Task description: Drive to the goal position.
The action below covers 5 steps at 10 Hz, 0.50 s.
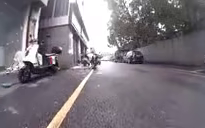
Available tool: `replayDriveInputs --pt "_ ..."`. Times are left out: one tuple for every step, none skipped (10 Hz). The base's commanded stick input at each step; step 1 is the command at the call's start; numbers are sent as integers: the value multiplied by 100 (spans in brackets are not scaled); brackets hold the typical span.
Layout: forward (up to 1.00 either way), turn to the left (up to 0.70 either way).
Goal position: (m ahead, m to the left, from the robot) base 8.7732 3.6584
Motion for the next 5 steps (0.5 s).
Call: replayDriveInputs --pt "45 0" --pt "45 0" --pt "45 0" --pt "45 -1" --pt "45 -11"
